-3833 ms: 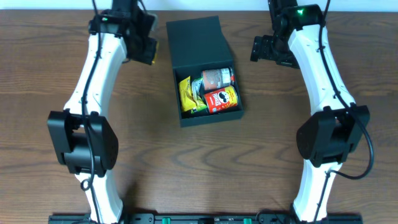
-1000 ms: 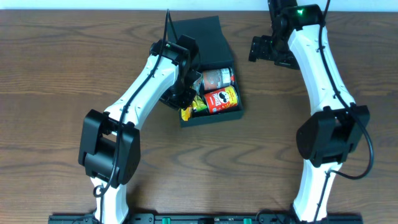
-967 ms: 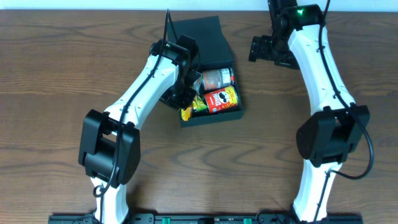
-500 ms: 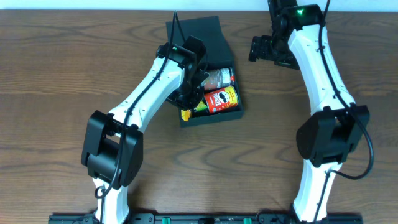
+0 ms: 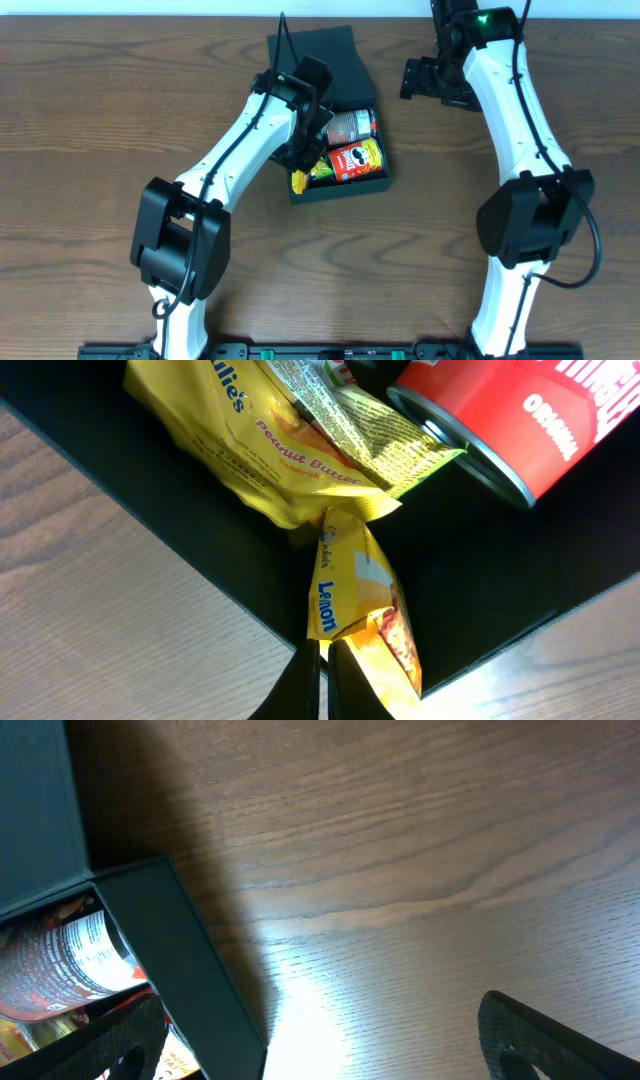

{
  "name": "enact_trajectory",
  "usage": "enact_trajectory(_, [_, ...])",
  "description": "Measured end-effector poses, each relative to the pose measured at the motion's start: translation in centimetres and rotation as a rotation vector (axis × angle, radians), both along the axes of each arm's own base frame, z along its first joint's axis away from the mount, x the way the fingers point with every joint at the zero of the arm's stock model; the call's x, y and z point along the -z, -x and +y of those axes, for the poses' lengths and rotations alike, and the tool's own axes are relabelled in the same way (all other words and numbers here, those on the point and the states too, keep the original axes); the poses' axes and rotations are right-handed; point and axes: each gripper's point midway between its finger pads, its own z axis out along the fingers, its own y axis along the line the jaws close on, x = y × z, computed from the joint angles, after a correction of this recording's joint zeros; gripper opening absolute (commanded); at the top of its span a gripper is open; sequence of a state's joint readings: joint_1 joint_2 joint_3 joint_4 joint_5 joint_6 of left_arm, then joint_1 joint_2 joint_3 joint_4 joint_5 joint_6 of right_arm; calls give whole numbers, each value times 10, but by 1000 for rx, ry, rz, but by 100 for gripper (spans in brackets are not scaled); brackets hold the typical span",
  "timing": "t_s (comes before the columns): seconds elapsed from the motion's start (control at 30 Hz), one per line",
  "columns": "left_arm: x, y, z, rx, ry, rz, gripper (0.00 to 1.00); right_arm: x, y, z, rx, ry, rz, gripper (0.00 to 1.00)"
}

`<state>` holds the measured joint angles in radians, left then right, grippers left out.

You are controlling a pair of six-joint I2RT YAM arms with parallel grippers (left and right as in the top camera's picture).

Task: Pack container
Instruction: 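Release the packet and press the snacks down into the box, then withdraw the left arm and bring both grippers to the box lid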

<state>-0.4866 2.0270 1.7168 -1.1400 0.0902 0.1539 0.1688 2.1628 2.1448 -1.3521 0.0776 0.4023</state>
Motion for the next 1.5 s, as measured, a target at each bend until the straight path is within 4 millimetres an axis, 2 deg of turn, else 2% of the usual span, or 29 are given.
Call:
enact_trajectory(0.23, [11, 5, 4, -1, -15, 18, 6, 0, 0, 0, 0, 0, 0, 99])
enact_trajectory(0.5, [13, 5, 1, -19, 3, 18, 6, 0, -1, 0, 0, -1, -3, 99])
enact_trajectory(1.13, [12, 10, -39, 19, 80, -8, 6, 0, -1, 0, 0, -1, -3, 99])
enact_trajectory(1.23, [12, 8, -38, 9, 70, -20, 6, 0, -1, 0, 0, 0, -3, 99])
enact_trajectory(1.3, [12, 9, -34, -1, 50, -17, 13, 0, -1, 0, 0, -1, -3, 99])
enact_trajectory(1.5, [13, 15, -24, -41, 5, 5, 17, 0, -1, 0, 0, -1, -3, 99])
